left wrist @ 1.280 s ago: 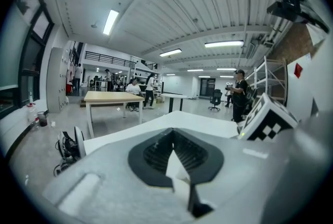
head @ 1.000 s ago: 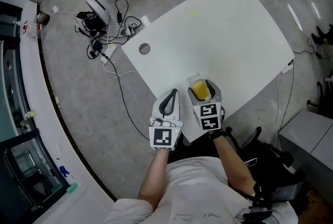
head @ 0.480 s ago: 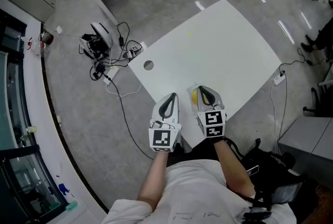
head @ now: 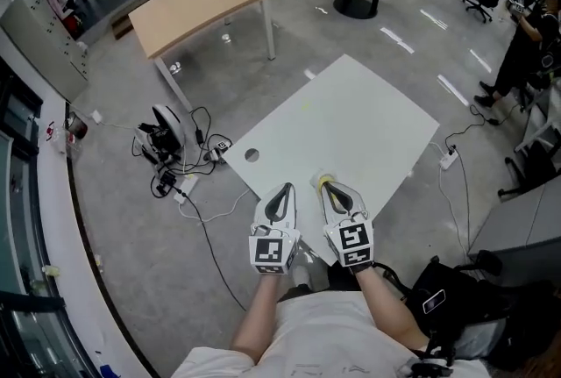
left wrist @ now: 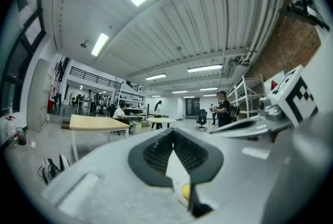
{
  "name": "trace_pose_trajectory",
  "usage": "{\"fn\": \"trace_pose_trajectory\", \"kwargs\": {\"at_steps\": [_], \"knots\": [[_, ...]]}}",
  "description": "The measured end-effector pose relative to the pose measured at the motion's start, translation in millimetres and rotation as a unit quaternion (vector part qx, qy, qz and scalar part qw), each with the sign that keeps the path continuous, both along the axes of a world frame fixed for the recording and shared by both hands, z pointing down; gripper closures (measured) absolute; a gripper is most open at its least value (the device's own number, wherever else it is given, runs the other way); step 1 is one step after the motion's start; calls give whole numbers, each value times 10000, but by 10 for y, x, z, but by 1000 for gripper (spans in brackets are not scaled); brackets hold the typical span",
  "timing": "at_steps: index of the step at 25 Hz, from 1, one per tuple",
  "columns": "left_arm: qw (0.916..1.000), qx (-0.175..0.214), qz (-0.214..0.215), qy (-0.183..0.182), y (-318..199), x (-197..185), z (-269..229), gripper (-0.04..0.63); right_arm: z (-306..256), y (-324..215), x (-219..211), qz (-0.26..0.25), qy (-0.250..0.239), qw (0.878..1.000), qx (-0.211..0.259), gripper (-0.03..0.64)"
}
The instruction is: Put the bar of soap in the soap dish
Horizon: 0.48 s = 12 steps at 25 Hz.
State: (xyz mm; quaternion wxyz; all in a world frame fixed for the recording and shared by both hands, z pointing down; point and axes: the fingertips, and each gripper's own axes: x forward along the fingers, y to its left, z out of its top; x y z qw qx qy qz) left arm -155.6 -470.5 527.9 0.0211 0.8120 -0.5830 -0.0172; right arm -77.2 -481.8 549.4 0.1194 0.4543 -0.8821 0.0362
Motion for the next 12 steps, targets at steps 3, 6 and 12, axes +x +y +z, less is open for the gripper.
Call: {"fn": "trace_pose_trajectory", "kwargs": {"at_steps": [3, 6, 12], "knots": [[9999, 90, 45, 89, 45, 72, -125, 594, -225, 101, 52, 39, 30, 9997, 255, 607], [9997, 207, 46, 127, 184, 172, -221, 594, -388, 236, 131, 56, 17, 9990, 453, 607], [9985, 533, -150, 5, 581, 437, -433, 594, -670, 638, 381, -86, -325, 9970, 693, 607]]}}
